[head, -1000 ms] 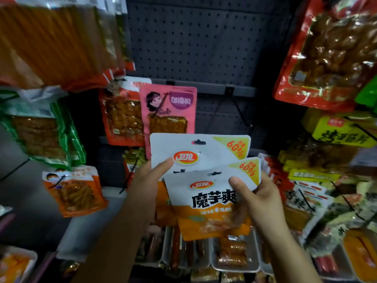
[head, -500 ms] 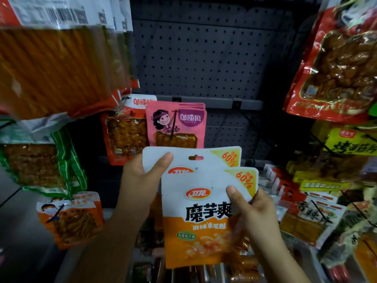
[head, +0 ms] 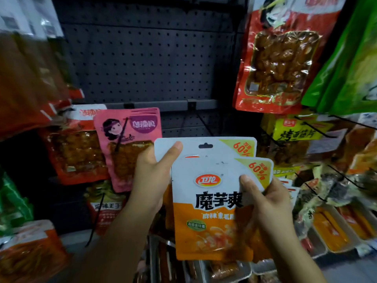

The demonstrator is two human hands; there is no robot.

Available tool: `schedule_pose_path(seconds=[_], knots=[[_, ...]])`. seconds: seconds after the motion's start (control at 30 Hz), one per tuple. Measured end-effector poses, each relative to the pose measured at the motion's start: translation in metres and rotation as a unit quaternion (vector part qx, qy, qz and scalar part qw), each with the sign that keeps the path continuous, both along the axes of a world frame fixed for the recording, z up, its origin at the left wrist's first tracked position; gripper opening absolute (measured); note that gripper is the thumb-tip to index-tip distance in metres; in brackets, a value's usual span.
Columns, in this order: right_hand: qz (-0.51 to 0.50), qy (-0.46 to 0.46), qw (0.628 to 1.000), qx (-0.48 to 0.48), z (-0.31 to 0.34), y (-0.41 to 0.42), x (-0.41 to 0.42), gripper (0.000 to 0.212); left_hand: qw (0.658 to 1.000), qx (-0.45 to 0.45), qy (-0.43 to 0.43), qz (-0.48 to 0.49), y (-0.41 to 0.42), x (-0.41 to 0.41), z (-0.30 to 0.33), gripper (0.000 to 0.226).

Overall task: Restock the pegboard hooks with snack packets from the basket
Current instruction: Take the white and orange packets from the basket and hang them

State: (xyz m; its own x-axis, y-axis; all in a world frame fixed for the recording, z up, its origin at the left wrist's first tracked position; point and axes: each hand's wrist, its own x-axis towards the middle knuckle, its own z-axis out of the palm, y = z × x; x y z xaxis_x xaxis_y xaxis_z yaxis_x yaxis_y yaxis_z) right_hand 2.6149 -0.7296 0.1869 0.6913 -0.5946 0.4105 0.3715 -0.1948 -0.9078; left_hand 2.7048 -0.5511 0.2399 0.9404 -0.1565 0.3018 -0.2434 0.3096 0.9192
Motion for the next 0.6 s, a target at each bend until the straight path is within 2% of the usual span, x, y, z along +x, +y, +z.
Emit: schedule_pose_path(seconds=[0.4,0.6], knots=[[-0.024,0.041,0.998,0.031,-0.018,-0.033,0.017,0.006,0.998,0.027,0.043,0.028,-0.043,0.013,-0.008,0.006],[-0.027,0.044,0.998,0.020,-0.018,-0.039,0.029,0.009,0.998,0.040,0.027,0.046,-0.048,0.023,-0.008,0.006]])
